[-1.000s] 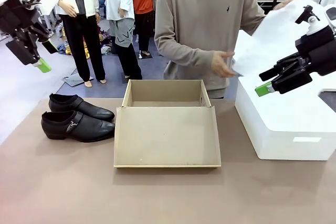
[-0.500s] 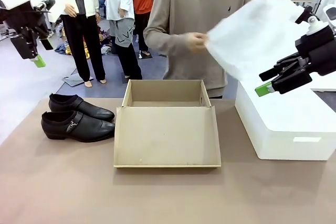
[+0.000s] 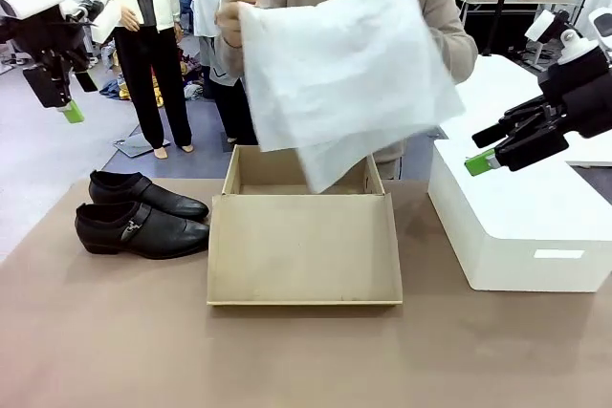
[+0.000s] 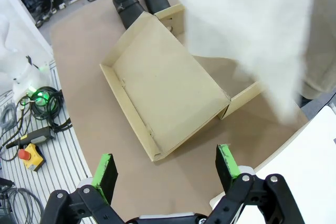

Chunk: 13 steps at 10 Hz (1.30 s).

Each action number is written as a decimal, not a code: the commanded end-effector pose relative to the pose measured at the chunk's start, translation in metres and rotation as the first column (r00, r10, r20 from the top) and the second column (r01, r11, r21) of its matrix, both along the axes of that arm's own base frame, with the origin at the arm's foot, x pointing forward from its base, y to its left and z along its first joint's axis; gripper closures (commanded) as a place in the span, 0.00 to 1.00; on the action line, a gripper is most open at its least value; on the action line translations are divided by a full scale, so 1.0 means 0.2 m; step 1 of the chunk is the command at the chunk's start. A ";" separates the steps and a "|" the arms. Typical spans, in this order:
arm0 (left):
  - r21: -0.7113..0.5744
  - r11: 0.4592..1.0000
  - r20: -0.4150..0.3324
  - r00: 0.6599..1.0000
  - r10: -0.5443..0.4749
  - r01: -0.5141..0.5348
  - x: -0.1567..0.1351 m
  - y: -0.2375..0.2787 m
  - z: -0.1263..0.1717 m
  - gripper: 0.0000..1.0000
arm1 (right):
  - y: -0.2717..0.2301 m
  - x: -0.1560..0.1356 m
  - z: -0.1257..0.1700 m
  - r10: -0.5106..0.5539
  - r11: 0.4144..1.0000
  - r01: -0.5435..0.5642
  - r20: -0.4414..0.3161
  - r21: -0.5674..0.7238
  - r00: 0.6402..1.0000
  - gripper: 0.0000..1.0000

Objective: Pack the shoes into the box.
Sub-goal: Place one shoe of the Shoes into the Shoes Box.

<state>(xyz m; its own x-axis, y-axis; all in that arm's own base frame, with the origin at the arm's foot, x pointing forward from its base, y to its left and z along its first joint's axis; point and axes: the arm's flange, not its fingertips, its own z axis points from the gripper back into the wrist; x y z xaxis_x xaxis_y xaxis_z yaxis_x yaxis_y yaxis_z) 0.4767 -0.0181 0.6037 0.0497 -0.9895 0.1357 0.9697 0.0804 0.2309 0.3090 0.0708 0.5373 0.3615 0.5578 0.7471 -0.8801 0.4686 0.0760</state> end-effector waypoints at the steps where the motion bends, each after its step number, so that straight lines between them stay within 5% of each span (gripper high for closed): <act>1: -0.007 1.000 0.002 1.000 -0.002 0.002 -0.02 0.01 0.00 0.00 | 0.00 0.02 0.00 0.026 0.999 -0.026 0.017 0.020 1.000 0.00; 4: 0.000 1.000 0.000 1.000 0.000 0.000 0.00 0.00 0.00 0.00 | 0.00 0.02 0.00 0.026 0.999 -0.026 0.017 0.020 1.000 0.00; 8: 0.024 1.000 -0.050 0.999 0.006 -0.005 0.25 0.07 -0.02 0.00 | 0.00 0.02 0.00 0.026 0.999 -0.026 0.017 0.020 1.000 0.00; 13: 0.079 0.997 -0.068 0.998 0.002 0.003 0.53 0.14 -0.23 0.00 | 0.00 0.02 0.00 0.026 0.999 -0.026 0.017 0.020 1.000 0.00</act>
<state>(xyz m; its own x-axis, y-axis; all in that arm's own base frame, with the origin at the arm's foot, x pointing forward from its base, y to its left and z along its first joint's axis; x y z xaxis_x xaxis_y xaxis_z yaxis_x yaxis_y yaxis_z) 0.5769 0.0049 0.5556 0.0935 -0.9925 0.0790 0.9818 0.1051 0.1585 0.3090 0.0704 0.5373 0.3612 0.5586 0.7466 -0.8801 0.4689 0.0749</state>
